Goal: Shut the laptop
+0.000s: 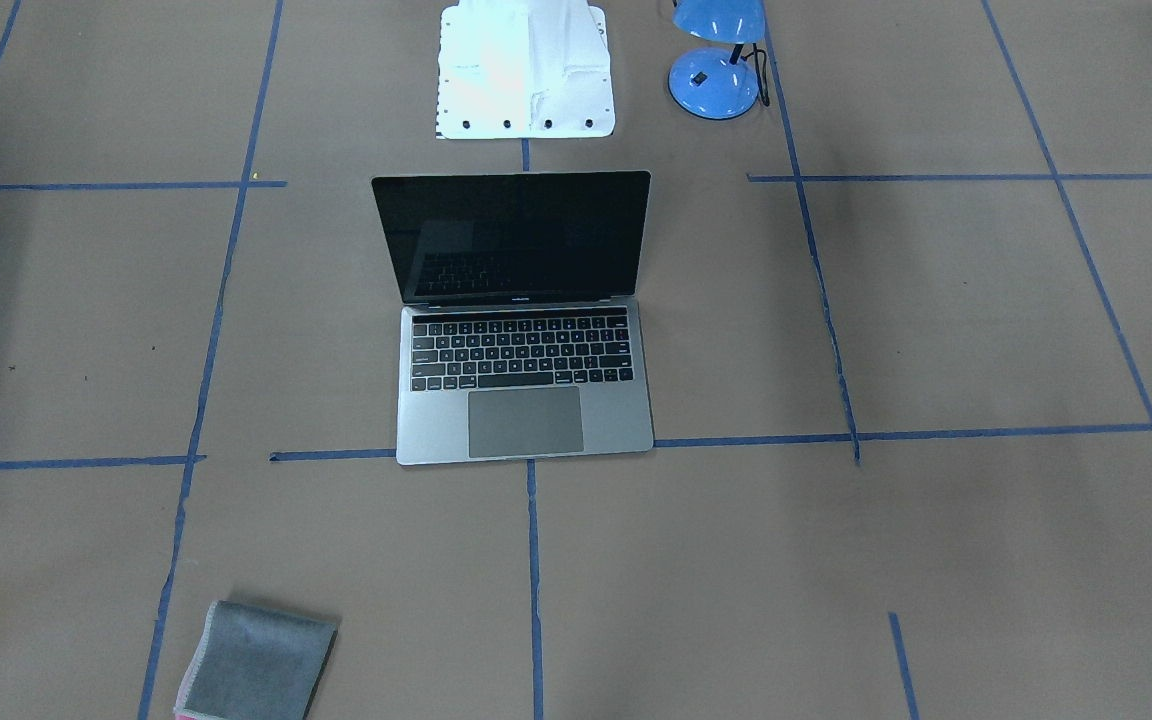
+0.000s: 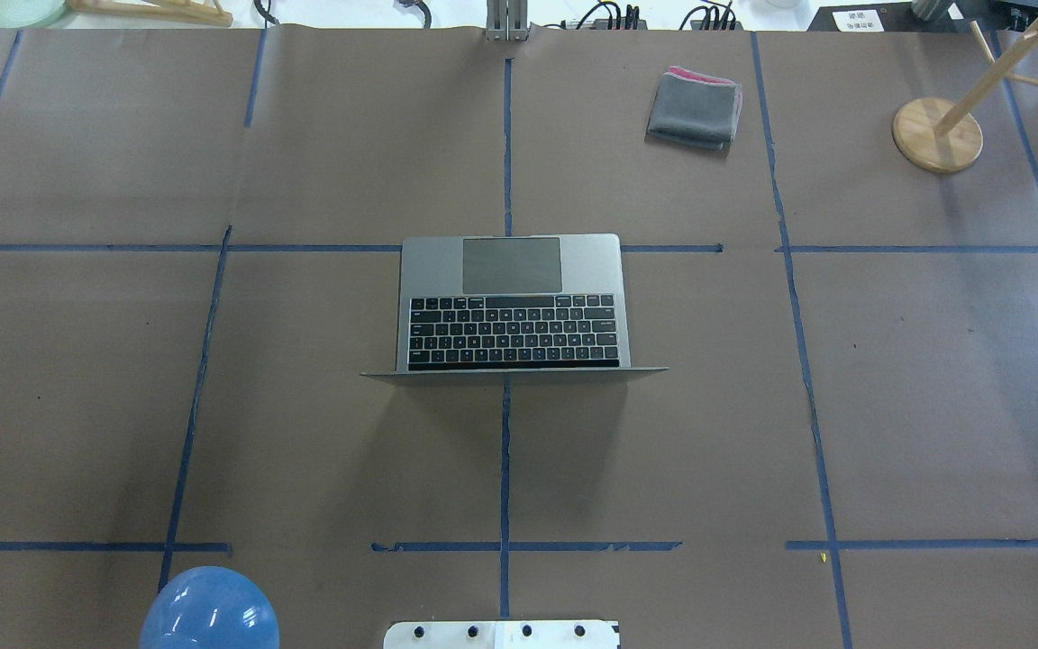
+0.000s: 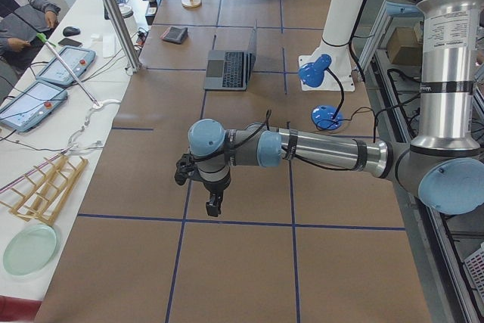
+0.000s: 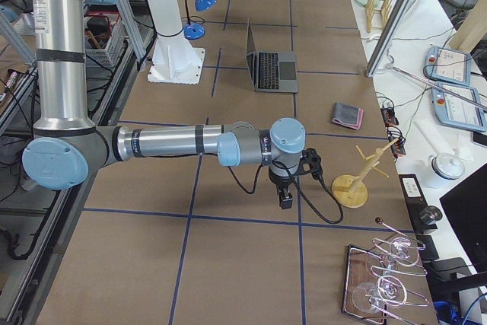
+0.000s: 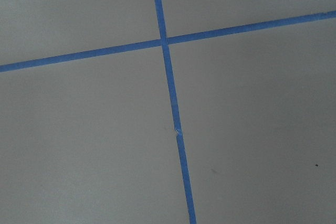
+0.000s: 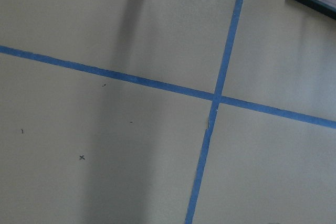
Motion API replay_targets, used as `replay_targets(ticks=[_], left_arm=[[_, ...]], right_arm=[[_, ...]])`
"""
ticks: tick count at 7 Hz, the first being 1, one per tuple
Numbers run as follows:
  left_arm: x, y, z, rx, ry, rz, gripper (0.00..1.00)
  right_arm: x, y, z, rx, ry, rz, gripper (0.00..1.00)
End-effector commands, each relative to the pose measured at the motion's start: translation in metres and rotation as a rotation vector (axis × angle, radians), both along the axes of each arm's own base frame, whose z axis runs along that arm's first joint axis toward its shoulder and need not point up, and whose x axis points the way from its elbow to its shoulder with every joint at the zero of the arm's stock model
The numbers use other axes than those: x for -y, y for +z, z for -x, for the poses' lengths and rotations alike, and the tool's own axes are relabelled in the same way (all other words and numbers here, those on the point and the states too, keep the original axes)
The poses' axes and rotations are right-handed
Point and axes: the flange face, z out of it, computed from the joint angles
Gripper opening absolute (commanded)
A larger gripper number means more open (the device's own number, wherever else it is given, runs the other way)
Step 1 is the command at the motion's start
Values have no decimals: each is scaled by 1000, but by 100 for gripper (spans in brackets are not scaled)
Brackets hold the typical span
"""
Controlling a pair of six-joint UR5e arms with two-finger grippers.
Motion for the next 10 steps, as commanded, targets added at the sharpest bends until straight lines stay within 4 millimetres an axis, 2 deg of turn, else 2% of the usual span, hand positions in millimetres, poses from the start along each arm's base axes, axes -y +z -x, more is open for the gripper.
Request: replay_targets(ticks=[1, 3, 4, 5, 6, 7, 8, 9, 10], left_arm=[[0, -2, -1, 0, 2, -10, 100], [0, -4, -1, -1, 2, -16, 100], [2, -6, -1, -1, 2, -20, 100], [5, -9, 0, 5, -1, -22, 100], [13, -17, -4, 10, -1, -39, 100], [35, -44, -5, 5, -1, -121, 100], [56, -60, -6, 9, -2, -209, 100], [66, -72, -8, -3, 3, -240, 100], [65, -78, -18, -44, 0, -229, 100]], right_arm=[[0, 0, 0, 1, -1, -2, 100], [0, -1, 0, 2, -1, -3, 100], [1, -10, 1, 4, -4, -21, 100], [0, -38, 2, 37, -7, -71, 100], [-1, -59, 3, 56, -12, -110, 100], [-1, -52, 5, 58, -17, -97, 100], [-2, -58, 5, 62, -16, -106, 100], [-4, -59, 8, 113, -7, -78, 100], [-4, -71, 20, 144, 14, -53, 99]])
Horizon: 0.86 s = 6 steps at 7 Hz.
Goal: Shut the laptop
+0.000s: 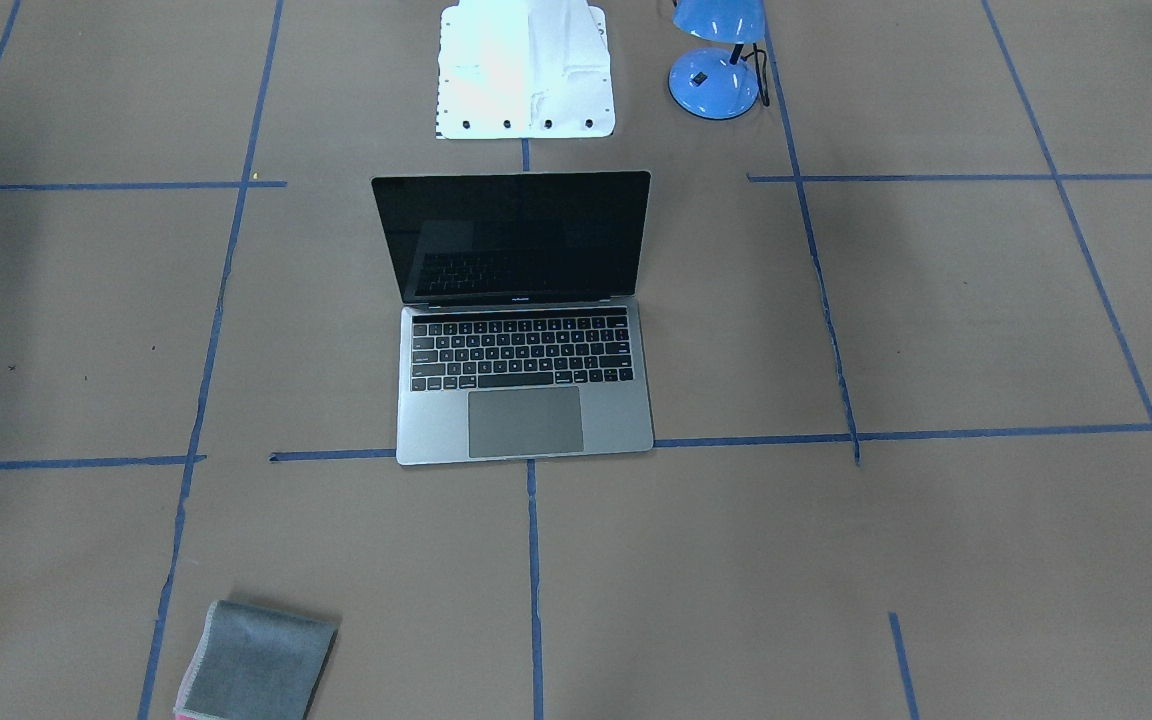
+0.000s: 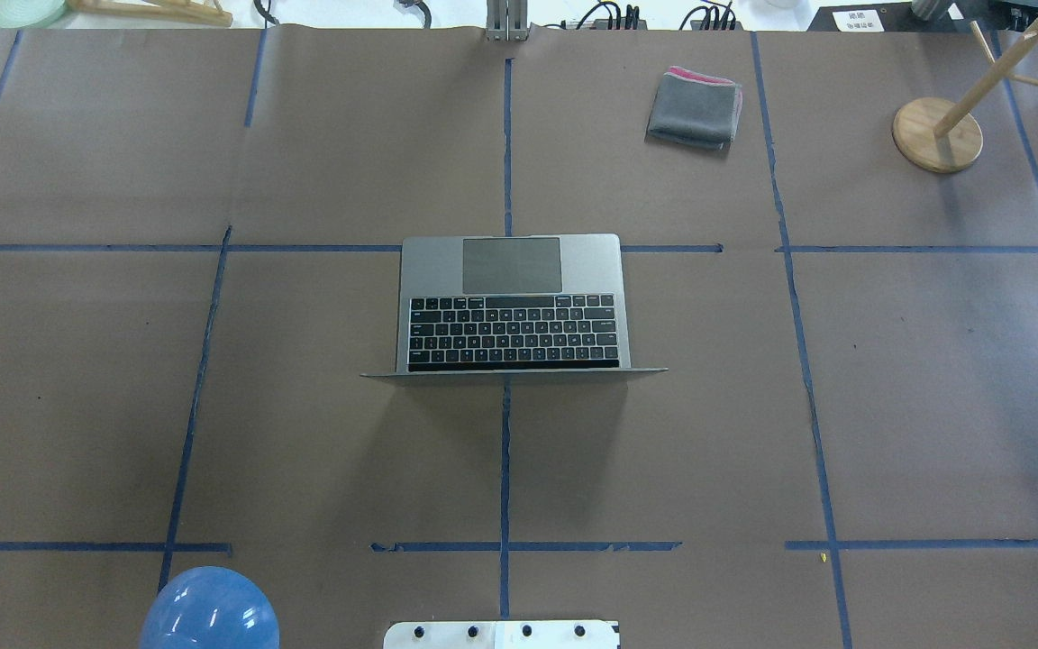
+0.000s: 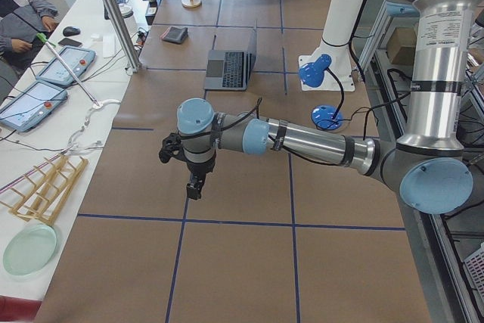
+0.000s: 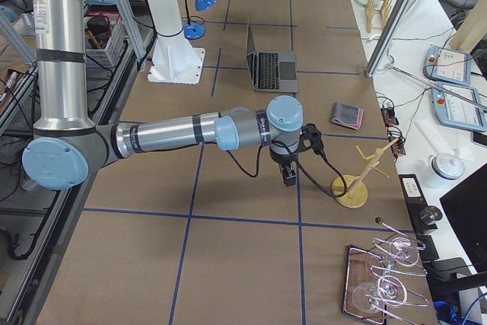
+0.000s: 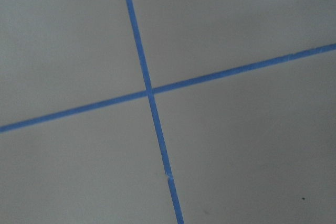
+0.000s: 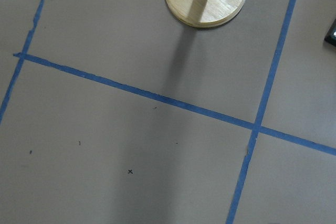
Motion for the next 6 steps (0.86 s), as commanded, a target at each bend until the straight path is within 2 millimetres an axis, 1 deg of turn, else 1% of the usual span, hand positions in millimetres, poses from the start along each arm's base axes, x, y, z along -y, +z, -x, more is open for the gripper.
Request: replay_targets(ticks=[1, 2, 3, 4, 5, 6], left_arm=[[2, -17, -19, -113, -2, -9, 100], [-3, -22, -28, -141, -28, -11, 100], [-10, -20, -59, -152, 6, -36, 100], [-14, -29, -84, -192, -51, 46, 100], [-29, -53, -136, -260, -56, 71, 100], [-58, -59, -179, -347, -53, 92, 100]], right_arm=[[-1, -24, 25, 82, 62, 43, 99], [-5, -35, 57, 130, 100, 48, 99], [-12, -49, 93, 187, 123, 67, 99], [-20, -64, 129, 238, 147, 81, 99], [-31, -75, 170, 270, 157, 101, 99], [-47, -89, 209, 322, 153, 113, 99]])
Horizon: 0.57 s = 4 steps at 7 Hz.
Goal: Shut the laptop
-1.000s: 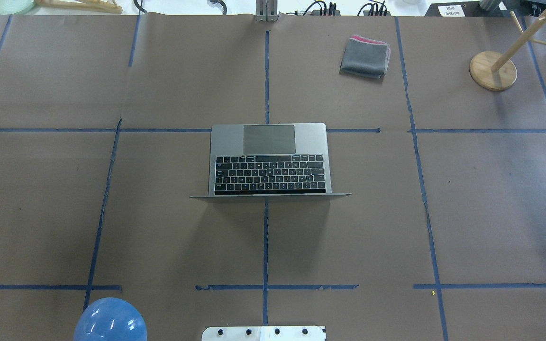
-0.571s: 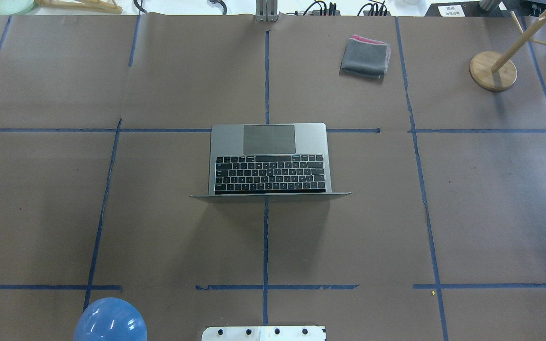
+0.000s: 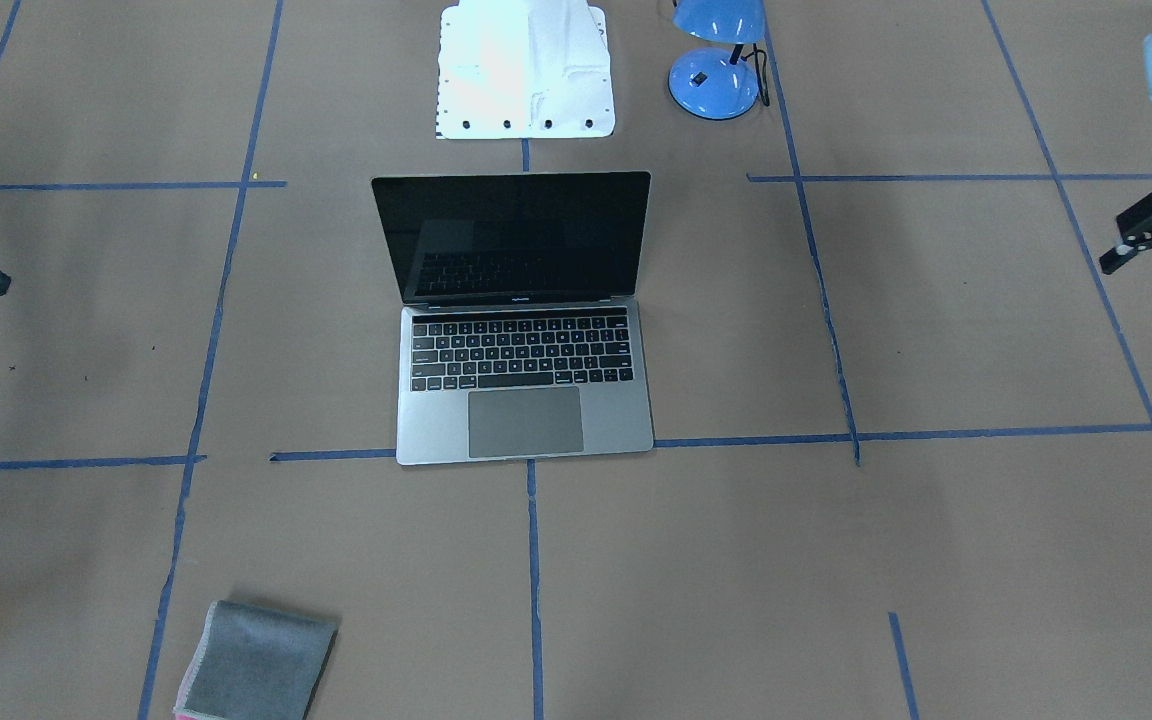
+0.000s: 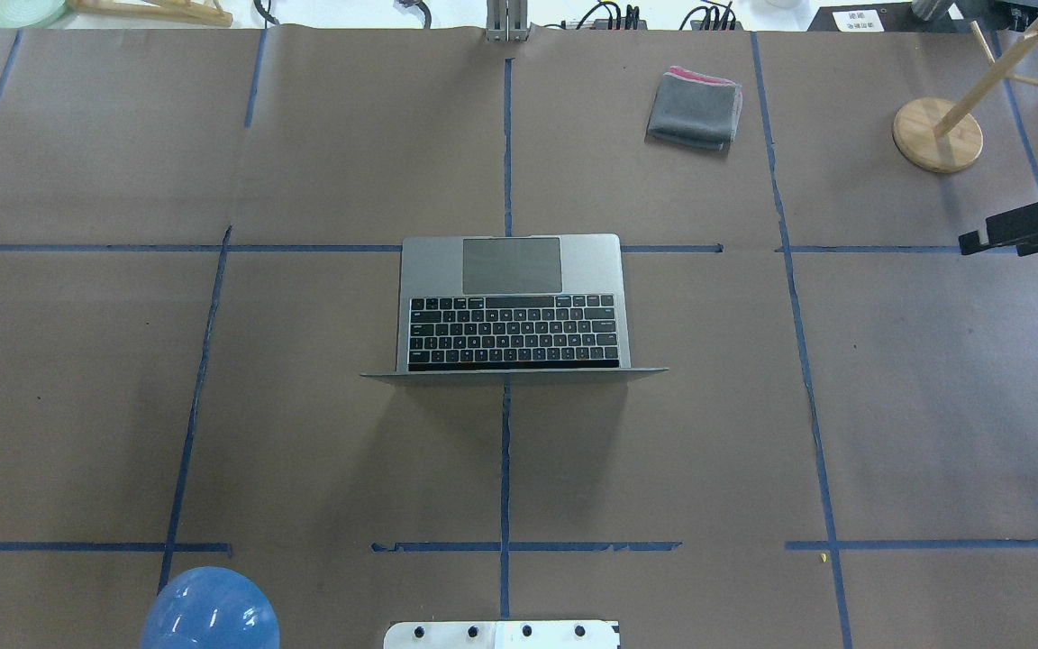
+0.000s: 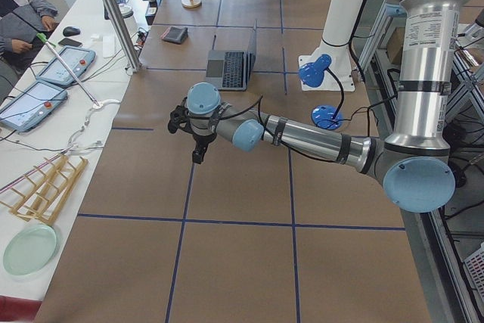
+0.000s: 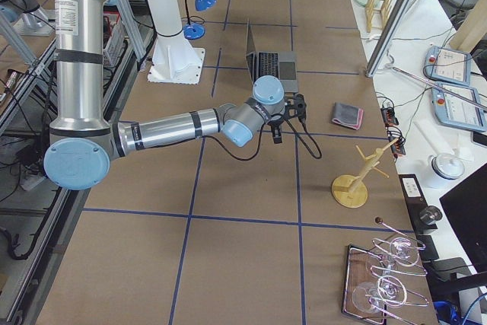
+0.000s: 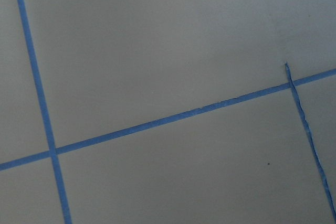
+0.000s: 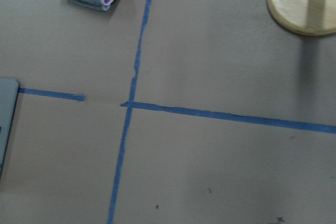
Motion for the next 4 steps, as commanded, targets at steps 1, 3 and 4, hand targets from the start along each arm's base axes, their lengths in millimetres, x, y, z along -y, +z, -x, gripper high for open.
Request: replay_targets(ticks=[1, 3, 4], left_arm=[[-54, -28, -93, -190, 42, 39, 100], [-95, -62, -174, -284, 199, 13, 100], [-98, -77, -192, -308, 200, 76, 100]], right_arm=[[-33, -26, 74, 109, -46, 20, 99], [-62, -47, 106, 210, -100, 28, 99], [-80, -52, 112, 275, -118, 41, 97]])
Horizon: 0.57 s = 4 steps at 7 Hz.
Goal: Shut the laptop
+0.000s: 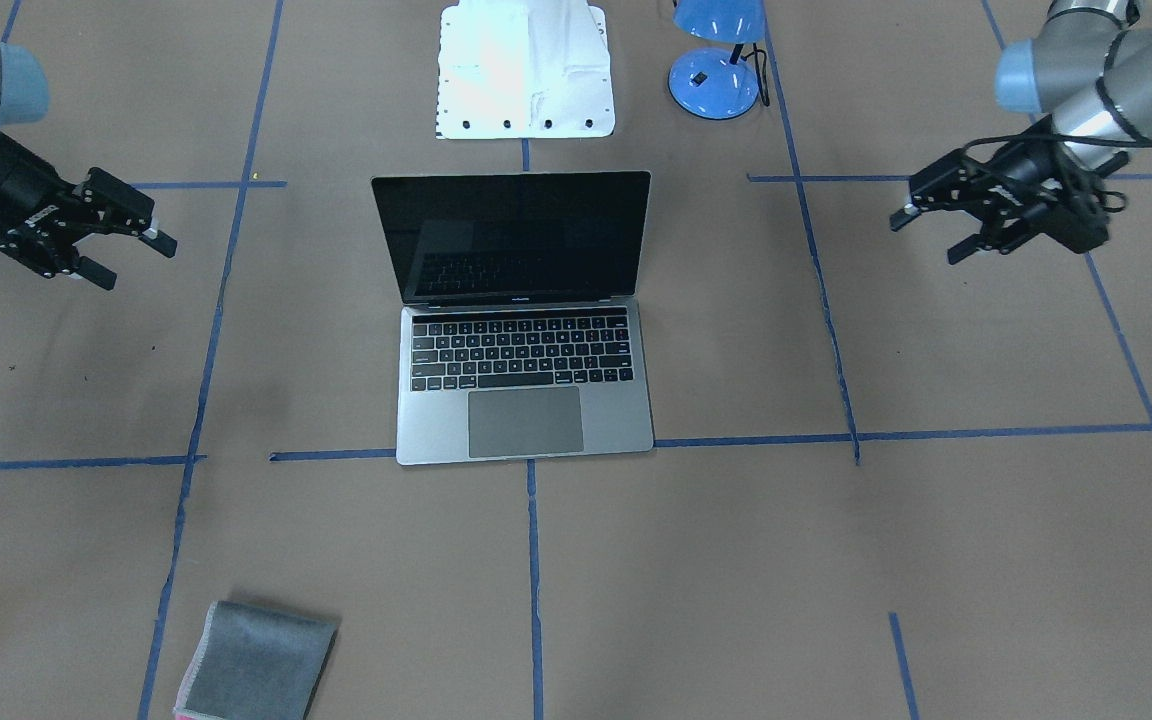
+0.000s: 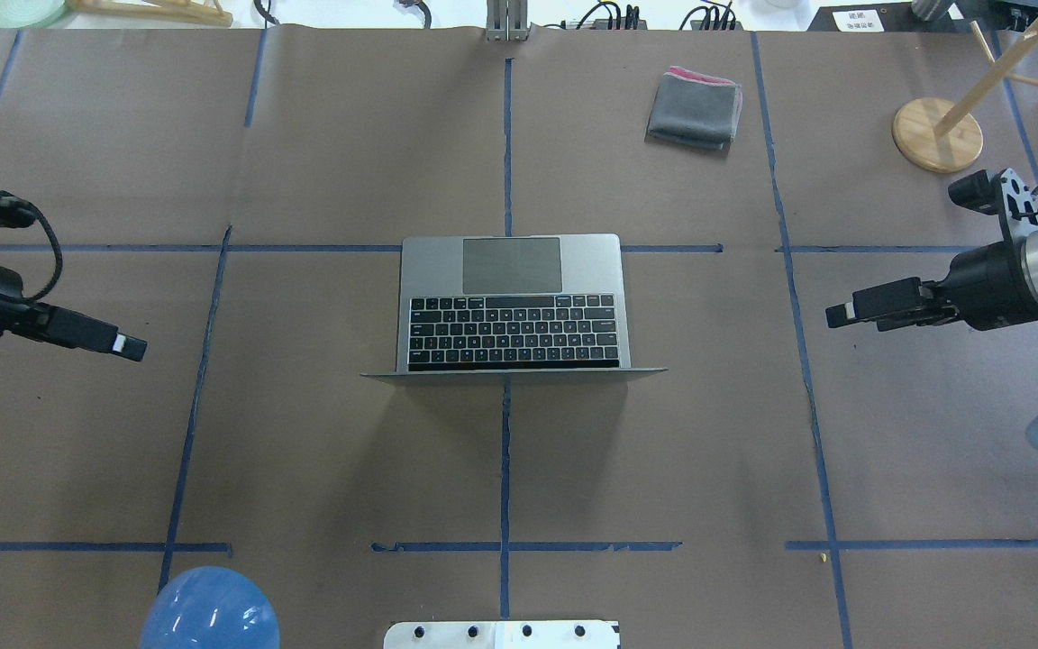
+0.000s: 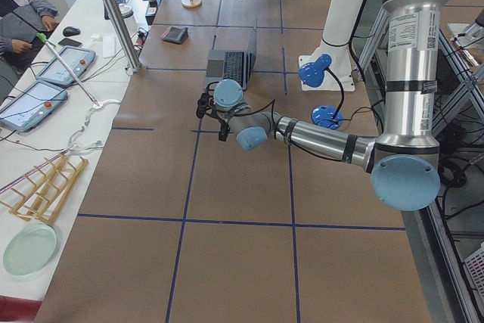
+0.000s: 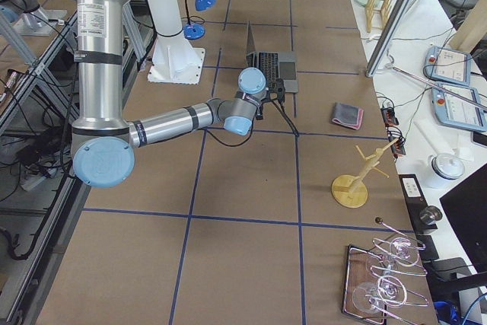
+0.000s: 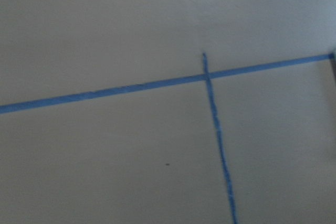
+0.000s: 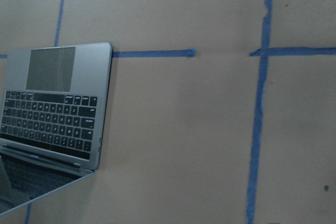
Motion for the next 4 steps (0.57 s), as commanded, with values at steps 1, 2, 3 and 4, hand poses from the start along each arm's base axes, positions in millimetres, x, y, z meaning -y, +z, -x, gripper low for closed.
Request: replay_targets(ticks=[1, 2, 3, 4], left_arm=[[-24, -32, -54, -56, 76, 83, 100], [-40, -49, -69, -93, 102, 107, 100], [-62, -69, -88, -128, 95, 137, 100], [-76, -87, -110, -153, 80, 143, 100]], right_arm=[[-44, -8, 22, 129, -69, 37, 94], [-62, -10, 29, 163, -106, 43, 91], [-79, -16, 33, 177, -139, 55, 87], [-99, -17, 28, 175, -157, 88, 82]])
